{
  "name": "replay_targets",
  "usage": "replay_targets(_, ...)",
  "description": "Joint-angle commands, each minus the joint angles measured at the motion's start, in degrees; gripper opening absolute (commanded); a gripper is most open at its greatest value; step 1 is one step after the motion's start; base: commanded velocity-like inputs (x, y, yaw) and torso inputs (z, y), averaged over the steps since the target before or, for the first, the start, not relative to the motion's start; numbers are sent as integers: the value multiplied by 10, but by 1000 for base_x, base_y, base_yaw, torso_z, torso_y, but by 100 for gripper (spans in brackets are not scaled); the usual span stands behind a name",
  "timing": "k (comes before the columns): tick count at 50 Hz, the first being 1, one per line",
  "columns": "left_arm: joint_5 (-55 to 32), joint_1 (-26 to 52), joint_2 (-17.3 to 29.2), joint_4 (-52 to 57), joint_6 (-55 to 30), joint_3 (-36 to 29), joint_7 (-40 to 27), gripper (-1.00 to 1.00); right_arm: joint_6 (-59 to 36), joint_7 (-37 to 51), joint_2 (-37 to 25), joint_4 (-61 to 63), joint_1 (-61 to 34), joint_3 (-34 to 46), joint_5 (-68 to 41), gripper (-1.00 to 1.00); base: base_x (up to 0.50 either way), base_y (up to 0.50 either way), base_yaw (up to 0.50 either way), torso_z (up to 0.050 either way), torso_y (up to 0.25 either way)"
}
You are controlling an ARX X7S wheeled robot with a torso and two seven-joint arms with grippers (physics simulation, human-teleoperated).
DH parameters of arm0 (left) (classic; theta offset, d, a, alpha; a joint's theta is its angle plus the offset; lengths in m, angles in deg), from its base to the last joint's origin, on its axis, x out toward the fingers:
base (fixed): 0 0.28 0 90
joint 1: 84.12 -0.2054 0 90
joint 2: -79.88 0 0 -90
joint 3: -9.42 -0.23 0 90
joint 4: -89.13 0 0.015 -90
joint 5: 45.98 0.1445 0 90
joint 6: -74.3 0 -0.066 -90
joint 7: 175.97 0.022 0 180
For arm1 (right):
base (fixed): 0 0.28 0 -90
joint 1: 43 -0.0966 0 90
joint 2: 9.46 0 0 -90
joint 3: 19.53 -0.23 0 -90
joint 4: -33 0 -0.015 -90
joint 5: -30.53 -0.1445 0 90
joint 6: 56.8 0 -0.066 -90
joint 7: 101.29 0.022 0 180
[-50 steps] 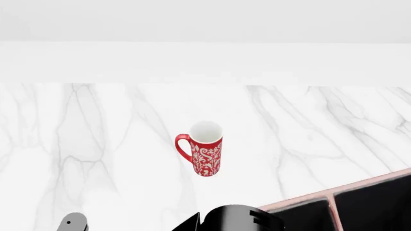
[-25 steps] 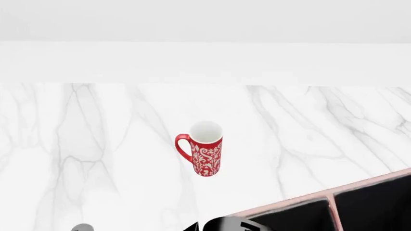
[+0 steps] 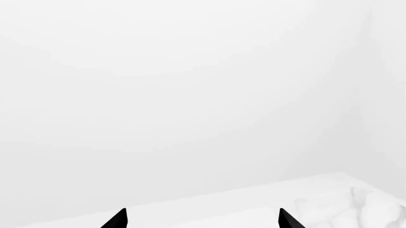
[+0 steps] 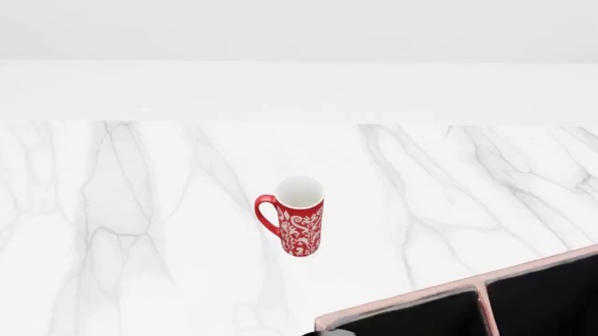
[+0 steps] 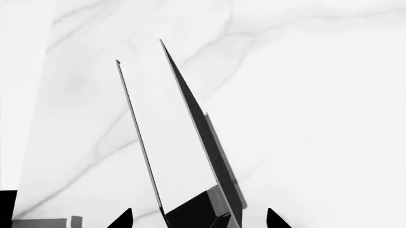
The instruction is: Pick up the book and place it in the right compartment of the caddy.
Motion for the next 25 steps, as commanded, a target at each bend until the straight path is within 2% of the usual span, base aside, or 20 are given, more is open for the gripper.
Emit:
replay_targets(1,-1,-1,-1,3,0,-2,0,100,16,-17,0,-15,2,13,16,100,0,0,0,0,0)
replay_targets(11,0,-2,-3,3,3,-9,-2,100,36,-33,1,-22,6,22,29,100,0,0,0,0,0)
replay_targets(12,-1,-1,-3,4,0,-10,-3,100,36,-32,1,-21,6,21,28,-100,0,0,0,0,0)
replay_targets(25,1,-3,-7,0,8,-20,-6,100,42,-40,-3,-15,4,28,31,-100,0,0,0,0,0)
